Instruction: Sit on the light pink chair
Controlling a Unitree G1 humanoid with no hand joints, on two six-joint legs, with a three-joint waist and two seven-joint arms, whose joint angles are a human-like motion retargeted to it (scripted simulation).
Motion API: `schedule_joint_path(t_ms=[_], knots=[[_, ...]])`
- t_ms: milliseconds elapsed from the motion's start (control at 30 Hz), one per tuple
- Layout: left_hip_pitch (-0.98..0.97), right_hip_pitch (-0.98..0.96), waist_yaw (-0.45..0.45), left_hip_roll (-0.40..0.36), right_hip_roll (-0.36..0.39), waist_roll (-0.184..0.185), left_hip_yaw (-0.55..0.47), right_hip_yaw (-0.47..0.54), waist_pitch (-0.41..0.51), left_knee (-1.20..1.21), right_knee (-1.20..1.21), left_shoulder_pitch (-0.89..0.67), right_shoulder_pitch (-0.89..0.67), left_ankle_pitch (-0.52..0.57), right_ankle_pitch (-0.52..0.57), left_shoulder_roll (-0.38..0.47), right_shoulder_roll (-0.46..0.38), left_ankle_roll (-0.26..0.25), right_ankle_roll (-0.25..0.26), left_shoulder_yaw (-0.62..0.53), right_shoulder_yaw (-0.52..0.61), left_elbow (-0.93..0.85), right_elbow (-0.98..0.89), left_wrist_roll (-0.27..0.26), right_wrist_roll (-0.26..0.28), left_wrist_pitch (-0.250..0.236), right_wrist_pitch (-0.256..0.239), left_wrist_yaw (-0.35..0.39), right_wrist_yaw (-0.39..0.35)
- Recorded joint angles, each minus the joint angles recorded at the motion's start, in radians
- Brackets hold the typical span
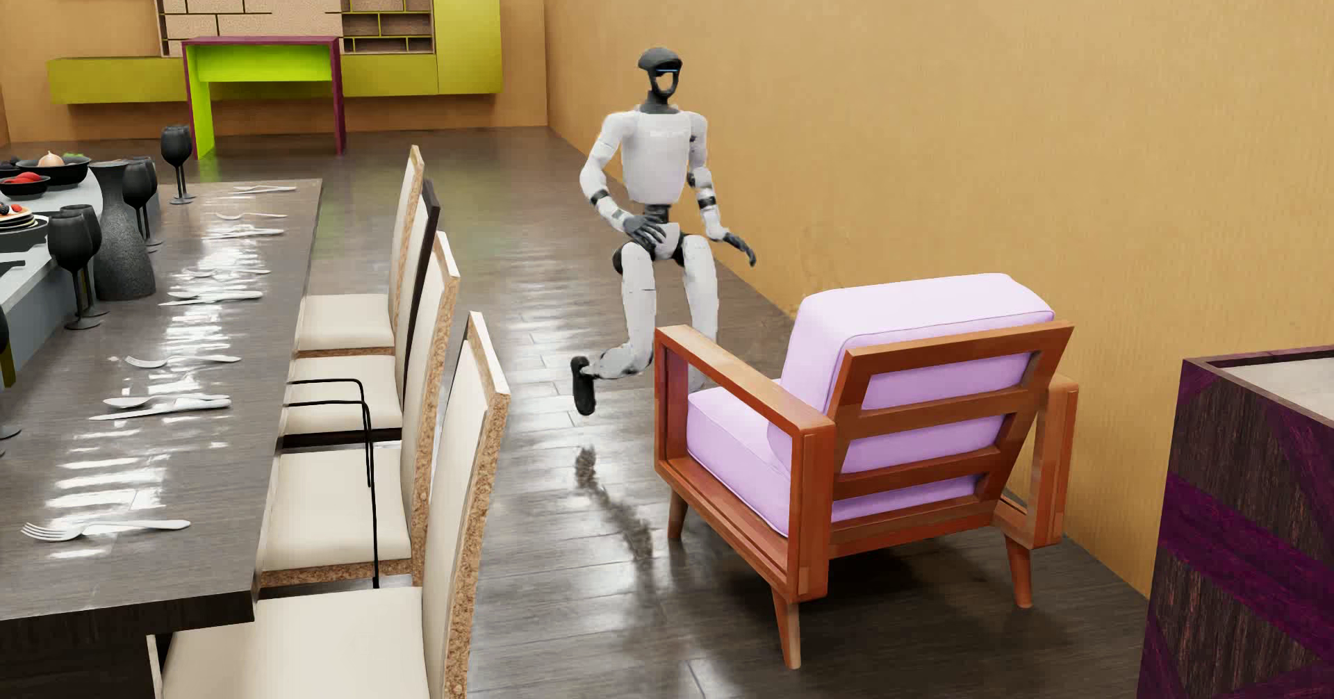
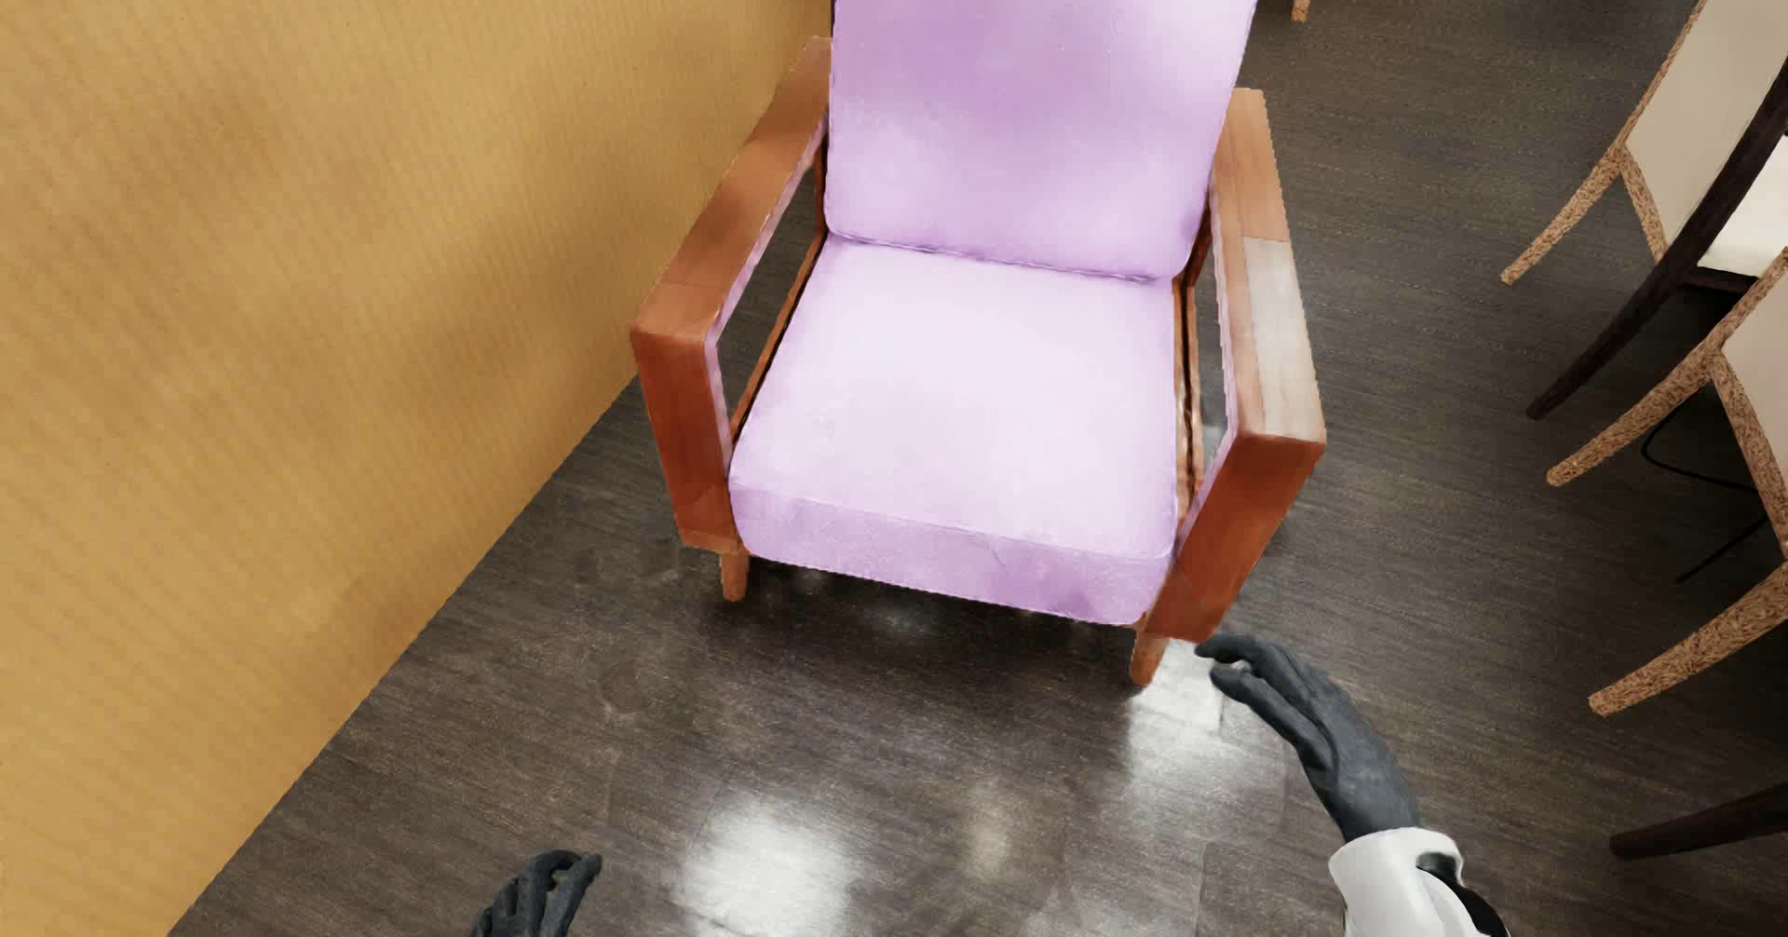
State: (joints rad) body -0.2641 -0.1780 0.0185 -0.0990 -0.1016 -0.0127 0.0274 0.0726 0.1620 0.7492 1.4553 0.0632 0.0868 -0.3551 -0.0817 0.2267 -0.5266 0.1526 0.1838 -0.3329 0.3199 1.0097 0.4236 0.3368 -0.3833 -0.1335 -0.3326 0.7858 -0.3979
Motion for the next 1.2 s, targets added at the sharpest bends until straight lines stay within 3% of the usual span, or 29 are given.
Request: schedule_joint_path(t_ms=[33,67,100,133,167,200,233,267,333,367,400,433,467,500,533,567,600,667,700,733,767,800,867,900,933,967,1033,1133,1200], knots=[[0.062,-0.103,-0.017,-0.022,0.013,0.001,-0.060,0.020,0.024,-0.028,0.019,-0.021,0.008,-0.017,-0.027,-0.002,0.011,0.014,-0.011,-0.006,0.005,-0.125,0.015,-0.045,0.014,0.016,0.006,-0.079,0.032],[0.121,-0.186,-0.037,-0.033,0.026,0.011,-0.083,0.032,0.027,-0.050,-0.031,-0.028,0.029,-0.054,-0.041,0.003,0.021,0.018,-0.018,-0.037,-0.014,-0.191,0.029,-0.034,0.045,-0.012,0.011,-0.096,0.024],[0.186,-0.244,-0.049,-0.036,0.049,0.018,-0.116,0.056,0.036,-0.077,-0.130,-0.058,0.035,-0.089,-0.071,0.019,0.029,0.020,-0.033,-0.028,-0.038,-0.251,0.034,0.005,0.054,-0.040,0.023,-0.209,-0.002],[0.230,-0.278,-0.069,-0.009,0.070,0.024,-0.135,0.081,0.044,-0.079,-0.276,-0.068,0.045,-0.125,-0.071,0.031,0.036,-0.019,-0.029,-0.036,-0.058,-0.290,0.028,0.061,0.038,-0.049,0.004,-0.244,-0.034],[0.257,-0.288,-0.083,0.011,0.065,0.021,-0.173,0.117,0.058,-0.086,-0.480,-0.095,0.046,-0.137,-0.021,0.045,0.049,-0.044,-0.019,-0.062,-0.088,-0.334,0.013,0.087,0.023,-0.068,0.061,-0.308,-0.044],[0.235,-0.298,-0.097,0.049,0.054,0.019,-0.194,0.153,0.061,-0.013,-0.685,-0.110,0.056,-0.166,0.055,0.068,0.046,-0.094,-0.003,-0.082,-0.114,-0.386,-0.003,0.103,-0.019,-0.078,0.060,-0.362,-0.042],[0.187,-0.293,-0.066,0.063,0.017,-0.024,-0.221,0.195,0.052,0.075,-0.908,-0.113,0.099,-0.187,0.168,0.084,0.059,-0.143,0.002,-0.192,-0.188,-0.398,-0.043,0.089,-0.046,-0.076,0.097,-0.282,-0.013],[0.181,-0.246,-0.058,0.085,-0.037,-0.035,-0.241,0.219,0.076,0.121,-1.058,-0.110,0.138,-0.192,0.285,0.080,0.050,-0.187,-0.002,-0.219,-0.222,-0.440,-0.057,0.103,-0.066,-0.107,0.108,-0.314,-0.023],[0.124,-0.199,-0.059,0.120,-0.114,-0.059,-0.346,0.241,0.155,0.244,-1.007,-0.099,0.176,-0.192,0.265,0.083,0.024,-0.247,0.178,-0.246,-0.255,-0.493,-0.047,0.063,-0.071,-0.088,0.099,-0.148,-0.019],[0.110,-0.196,-0.061,0.181,-0.087,-0.099,-0.343,0.230,0.163,0.270,-0.922,-0.060,0.181,-0.179,0.161,0.112,0.014,-0.283,0.212,-0.153,-0.205,-0.507,-0.027,0.078,-0.105,-0.076,0.080,-0.117,0.054],[0.042,-0.191,-0.019,0.209,-0.050,-0.105,-0.328,0.114,0.172,0.358,-0.859,-0.048,0.178,-0.159,0.057,0.114,-0.014,-0.228,0.116,-0.116,-0.175,-0.498,0.031,0.087,-0.100,-0.060,0.063,-0.094,0.082],[-0.051,-0.254,-0.019,0.204,0.002,-0.098,-0.349,0.130,0.187,0.478,-0.745,-0.065,0.118,-0.135,0.015,0.091,-0.058,-0.098,0.088,-0.071,-0.076,-0.419,0.117,0.062,-0.112,0.014,0.058,-0.038,0.151],[-0.066,-0.260,-0.028,0.203,0.061,-0.084,-0.363,0.167,0.247,0.557,-0.683,-0.094,0.024,-0.183,-0.063,0.072,-0.085,-0.032,0.086,-0.035,0.057,-0.366,0.228,0.032,-0.137,0.086,0.061,0.071,0.122],[-0.096,-0.203,-0.018,0.202,0.070,-0.075,-0.331,0.151,0.286,0.617,-0.748,-0.100,-0.024,-0.208,-0.094,0.046,-0.105,-0.059,0.036,-0.028,0.099,-0.348,0.291,-0.027,-0.159,0.088,0.108,0.122,0.173],[-0.159,-0.228,-0.026,0.201,0.093,-0.072,-0.298,0.106,0.281,0.667,-0.700,-0.077,-0.048,-0.186,-0.115,0.053,-0.092,-0.145,-0.002,-0.039,0.096,-0.340,0.346,-0.046,-0.138,0.082,0.129,0.100,0.242],[-0.158,-0.236,-0.036,0.210,0.096,-0.056,-0.260,0.076,0.293,0.670,-0.673,-0.074,-0.068,-0.193,-0.155,0.079,-0.072,-0.155,0.003,-0.053,0.049,-0.337,0.366,-0.015,-0.152,0.066,0.138,0.056,0.234],[-0.113,-0.237,-0.043,0.248,0.105,-0.045,-0.183,0.066,0.318,0.621,-0.668,-0.081,-0.093,-0.177,-0.178,0.120,-0.054,-0.150,-0.010,-0.057,0.020,-0.365,0.376,-0.006,-0.139,0.032,0.150,0.003,0.229],[-0.061,-0.326,-0.092,0.318,0.110,-0.045,-0.016,0.007,0.355,0.469,-0.543,-0.141,-0.166,-0.151,-0.261,0.254,0.023,-0.092,0.003,-0.098,-0.020,-0.403,0.445,0.050,-0.151,0.009,0.148,-0.048,0.062],[-0.099,-0.364,-0.100,0.338,0.072,-0.032,0.018,-0.041,0.381,0.457,-0.460,-0.213,-0.179,-0.196,-0.323,0.323,0.066,-0.010,0.022,-0.226,-0.071,-0.406,0.472,0.048,-0.127,0.002,0.167,-0.018,0.077],[-0.204,-0.429,-0.101,0.330,0.016,-0.024,-0.030,-0.065,0.416,0.520,-0.352,-0.331,-0.212,-0.259,-0.391,0.371,0.101,0.023,0.045,-0.371,-0.160,-0.408,0.492,0.033,-0.138,-0.006,0.155,-0.014,0.135],[-0.316,-0.480,-0.089,0.326,-0.047,-0.030,-0.089,-0.083,0.464,0.613,-0.244,-0.474,-0.245,-0.331,-0.451,0.411,0.138,-0.005,0.070,-0.526,-0.253,-0.407,0.502,0.017,-0.125,-0.022,0.140,-0.027,0.197],[-0.436,-0.560,-0.088,0.286,-0.134,-0.040,-0.144,-0.081,0.508,0.695,-0.110,-0.623,-0.265,-0.377,-0.509,0.413,0.189,-0.002,0.101,-0.639,-0.314,-0.398,0.503,0.037,-0.069,-0.032,0.101,-0.027,0.150],[-0.677,-0.757,-0.044,0.231,-0.209,-0.068,-0.209,-0.040,0.589,0.898,0.162,-1.028,-0.275,-0.400,-0.569,0.400,0.229,-0.022,0.110,-0.799,-0.320,-0.444,0.400,0.037,0.054,0.009,0.171,-0.061,-0.197],[-0.770,-0.827,-0.021,0.198,-0.257,-0.070,-0.248,-0.001,0.634,0.987,0.287,-1.316,-0.269,-0.405,-0.590,0.371,0.213,-0.056,0.136,-0.865,-0.292,-0.447,0.344,0.032,0.084,0.002,0.160,-0.068,-0.301],[-0.867,-0.884,-0.011,0.176,-0.294,-0.076,-0.291,0.031,0.665,1.082,0.396,-1.546,-0.269,-0.403,-0.622,0.364,0.195,-0.101,0.156,-0.912,-0.288,-0.442,0.300,0.049,0.070,0.014,0.127,-0.062,-0.298],[-0.945,-0.936,-0.008,0.155,-0.300,-0.077,-0.296,0.039,0.692,1.162,0.488,-1.720,-0.281,-0.405,-0.633,0.371,0.158,-0.084,0.141,-0.903,-0.272,-0.457,0.248,0.045,0.054,0.016,0.107,-0.072,-0.254],[-1.069,-1.018,0.007,0.159,-0.325,-0.087,-0.320,0.087,0.738,1.297,0.654,-1.962,-0.291,-0.414,-0.666,0.385,0.078,-0.146,0.145,-0.896,-0.267,-0.494,0.133,0.071,0.012,0.034,0.107,-0.075,-0.346],[-1.162,-1.067,0.019,0.154,-0.345,-0.090,-0.346,0.118,0.763,1.424,0.810,-2.019,-0.314,-0.398,-0.680,0.416,-0.015,-0.216,0.099,-0.898,-0.261,-0.576,-0.018,0.075,0.029,0.011,0.108,-0.067,-0.479],[-1.149,-1.060,0.018,0.165,-0.339,-0.082,-0.353,0.140,0.761,1.473,0.870,-1.775,-0.327,-0.379,-0.652,0.439,-0.053,-0.225,0.088,-0.835,-0.234,-0.655,-0.096,0.093,-0.004,-0.015,0.119,-0.077,-0.480]])
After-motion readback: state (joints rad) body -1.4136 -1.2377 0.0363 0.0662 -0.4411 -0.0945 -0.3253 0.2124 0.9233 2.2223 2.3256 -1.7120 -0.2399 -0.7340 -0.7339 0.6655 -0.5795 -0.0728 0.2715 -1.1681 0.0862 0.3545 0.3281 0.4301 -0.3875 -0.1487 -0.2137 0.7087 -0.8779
